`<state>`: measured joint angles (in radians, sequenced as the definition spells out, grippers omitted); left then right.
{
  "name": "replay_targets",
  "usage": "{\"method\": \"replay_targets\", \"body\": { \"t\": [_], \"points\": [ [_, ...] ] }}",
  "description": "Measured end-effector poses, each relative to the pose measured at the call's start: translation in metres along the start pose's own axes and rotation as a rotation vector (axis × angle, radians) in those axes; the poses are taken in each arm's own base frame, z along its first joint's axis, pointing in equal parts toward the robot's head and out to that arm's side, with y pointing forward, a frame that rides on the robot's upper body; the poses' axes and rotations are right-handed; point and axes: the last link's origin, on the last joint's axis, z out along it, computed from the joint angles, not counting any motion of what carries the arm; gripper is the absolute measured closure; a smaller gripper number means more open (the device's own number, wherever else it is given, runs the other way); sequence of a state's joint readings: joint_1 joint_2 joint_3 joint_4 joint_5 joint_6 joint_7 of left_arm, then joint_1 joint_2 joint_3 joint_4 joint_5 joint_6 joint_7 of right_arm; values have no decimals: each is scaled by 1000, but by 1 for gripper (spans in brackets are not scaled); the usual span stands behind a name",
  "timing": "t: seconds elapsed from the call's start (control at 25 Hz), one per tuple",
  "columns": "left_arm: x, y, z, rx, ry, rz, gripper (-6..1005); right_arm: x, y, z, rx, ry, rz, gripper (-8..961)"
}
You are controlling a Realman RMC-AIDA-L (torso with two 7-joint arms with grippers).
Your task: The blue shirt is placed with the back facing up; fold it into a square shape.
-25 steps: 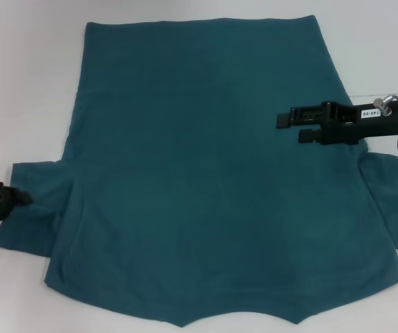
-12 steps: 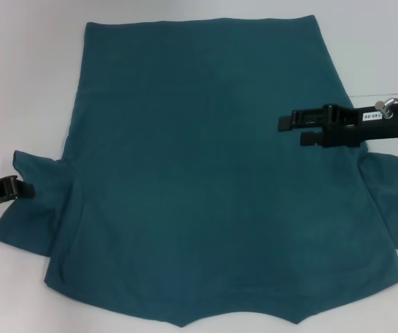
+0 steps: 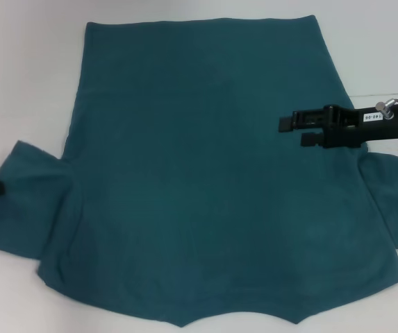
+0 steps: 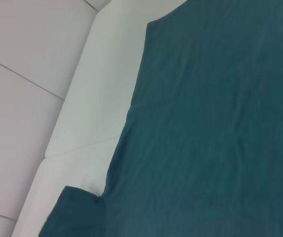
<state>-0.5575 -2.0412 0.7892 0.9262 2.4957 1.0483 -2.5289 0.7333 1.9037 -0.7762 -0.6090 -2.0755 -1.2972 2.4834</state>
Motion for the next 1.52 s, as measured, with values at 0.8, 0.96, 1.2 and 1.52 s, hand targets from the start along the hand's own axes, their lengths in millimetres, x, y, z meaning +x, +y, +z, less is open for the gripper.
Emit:
{"method": "replay_targets", "body": {
  "t": [0.8,0.96,1.2,1.52],
  "points": [
    [41,47,-19,-35,-94,73,998,2,-1,0,3,6,0,147],
    [44,67,-18,-84,-160,36,998,2,-1,1,2,8,-1,147],
    [44,107,-2,-162,-224,30,999,3,0,2,0,11,-3,147],
    [36,137,31,-201,-240,6,997,6,-2,4,1,18,7,147]
  ]
}}
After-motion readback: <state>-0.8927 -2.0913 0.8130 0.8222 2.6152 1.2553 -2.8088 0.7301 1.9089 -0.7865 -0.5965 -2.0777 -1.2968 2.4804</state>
